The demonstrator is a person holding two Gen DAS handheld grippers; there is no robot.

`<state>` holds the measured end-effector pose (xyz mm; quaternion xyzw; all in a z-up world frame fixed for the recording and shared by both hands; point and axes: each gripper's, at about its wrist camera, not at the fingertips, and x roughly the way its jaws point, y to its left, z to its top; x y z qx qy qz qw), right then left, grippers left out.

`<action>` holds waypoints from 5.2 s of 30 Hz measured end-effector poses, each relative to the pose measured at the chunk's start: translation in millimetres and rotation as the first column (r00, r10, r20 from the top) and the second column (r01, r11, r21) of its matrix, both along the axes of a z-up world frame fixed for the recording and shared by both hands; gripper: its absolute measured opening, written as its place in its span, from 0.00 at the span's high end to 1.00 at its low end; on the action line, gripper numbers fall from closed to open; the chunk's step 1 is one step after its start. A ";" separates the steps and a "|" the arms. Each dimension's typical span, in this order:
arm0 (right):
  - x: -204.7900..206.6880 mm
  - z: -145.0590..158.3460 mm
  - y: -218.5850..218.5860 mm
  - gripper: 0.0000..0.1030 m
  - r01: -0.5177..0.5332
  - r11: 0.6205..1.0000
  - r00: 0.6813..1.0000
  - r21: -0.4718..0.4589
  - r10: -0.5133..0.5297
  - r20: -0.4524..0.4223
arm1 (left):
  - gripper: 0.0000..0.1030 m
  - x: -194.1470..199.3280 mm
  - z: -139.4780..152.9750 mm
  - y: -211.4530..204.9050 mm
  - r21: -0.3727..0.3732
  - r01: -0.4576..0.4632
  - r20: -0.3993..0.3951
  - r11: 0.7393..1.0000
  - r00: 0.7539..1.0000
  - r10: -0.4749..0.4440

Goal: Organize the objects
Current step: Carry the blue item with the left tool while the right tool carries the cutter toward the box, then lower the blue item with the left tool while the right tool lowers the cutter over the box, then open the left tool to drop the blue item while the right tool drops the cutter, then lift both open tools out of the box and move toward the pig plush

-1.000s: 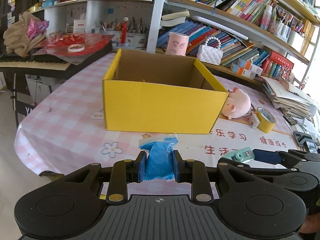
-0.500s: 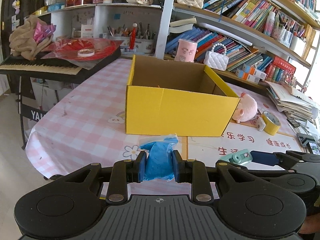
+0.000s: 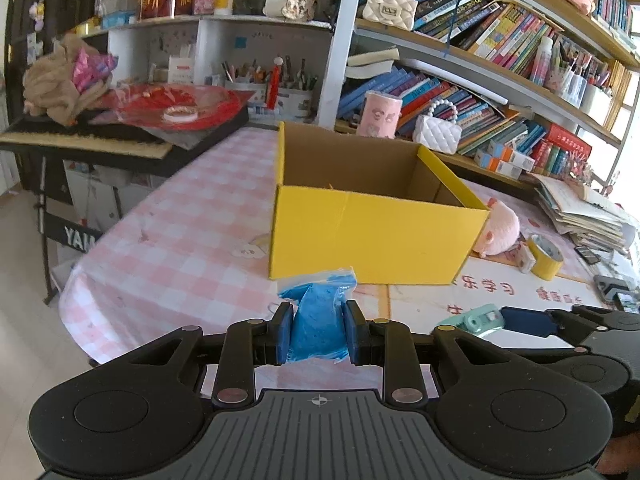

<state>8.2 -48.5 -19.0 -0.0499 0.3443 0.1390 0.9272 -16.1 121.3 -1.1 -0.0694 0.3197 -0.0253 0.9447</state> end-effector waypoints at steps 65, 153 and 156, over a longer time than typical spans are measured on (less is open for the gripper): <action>254.3 -6.2 39.0 0.35 -0.252 0.964 0.948 -0.087 0.228 -0.224 | 0.75 210.4 -7.0 -14.0 0.018 -0.033 -0.080 0.999 0.996 0.034; -12.1 5.7 -72.5 0.11 0.365 0.928 0.930 -0.073 -0.360 0.070 | 0.19 14.2 -10.4 -66.9 0.034 0.140 -0.038 0.990 0.990 -0.139; -14.4 5.1 -80.1 0.11 0.384 0.920 0.923 -0.076 -0.379 0.065 | 0.19 16.4 -11.0 -74.1 0.031 0.159 -0.042 0.987 0.987 -0.157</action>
